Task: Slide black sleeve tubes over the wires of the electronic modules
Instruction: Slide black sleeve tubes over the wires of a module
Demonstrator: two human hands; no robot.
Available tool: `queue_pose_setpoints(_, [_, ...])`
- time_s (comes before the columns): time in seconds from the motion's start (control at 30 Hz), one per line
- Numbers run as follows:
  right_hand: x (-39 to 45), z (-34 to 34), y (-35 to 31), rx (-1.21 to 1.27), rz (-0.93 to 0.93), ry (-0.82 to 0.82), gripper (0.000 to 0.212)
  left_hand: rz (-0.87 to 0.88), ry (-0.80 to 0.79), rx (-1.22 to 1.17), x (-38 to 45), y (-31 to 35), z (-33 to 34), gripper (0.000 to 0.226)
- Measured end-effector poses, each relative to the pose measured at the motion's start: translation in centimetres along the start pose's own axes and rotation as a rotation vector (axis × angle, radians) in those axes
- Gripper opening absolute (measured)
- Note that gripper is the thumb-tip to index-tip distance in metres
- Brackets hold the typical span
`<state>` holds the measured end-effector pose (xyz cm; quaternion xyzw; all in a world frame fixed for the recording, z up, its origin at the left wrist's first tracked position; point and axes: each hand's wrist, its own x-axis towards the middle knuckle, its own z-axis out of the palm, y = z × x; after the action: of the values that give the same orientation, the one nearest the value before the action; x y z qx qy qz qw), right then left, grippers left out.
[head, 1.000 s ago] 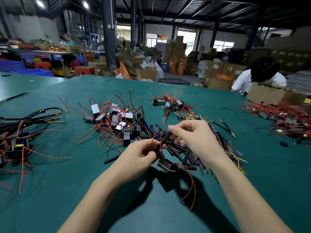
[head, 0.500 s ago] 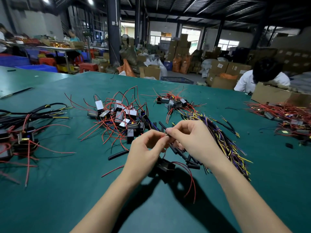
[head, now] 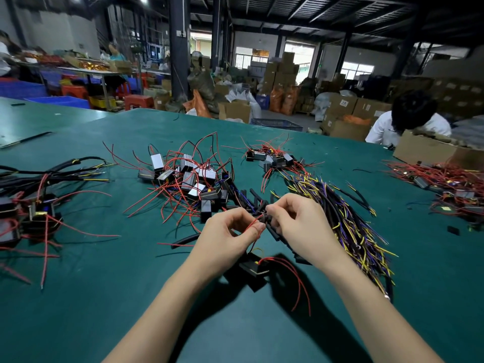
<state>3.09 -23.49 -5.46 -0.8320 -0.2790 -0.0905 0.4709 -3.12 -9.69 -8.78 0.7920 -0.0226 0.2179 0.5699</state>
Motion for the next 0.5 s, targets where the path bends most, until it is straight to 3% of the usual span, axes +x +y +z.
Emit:
queue_pose_setpoints(0.17, [0.0, 0.4, 0.3, 0.061, 0.035, -0.034, 0.026, 0.047, -0.027, 0.027, 0.0, 0.1, -0.2, 0.008])
queue_pose_setpoints(0.3, [-0.1, 0.6, 0.4, 0.038, 0.026, -0.049, 0.028, 0.101, -0.008, 0.049, 0.0, 0.2, -0.2, 0.017])
queue_pose_setpoints(0.5, [-0.2, 1.1, 0.5, -0.006, -0.004, -0.008, 0.027, 0.039, -0.001, -0.019, 0.1, 0.1, -0.1, 0.01])
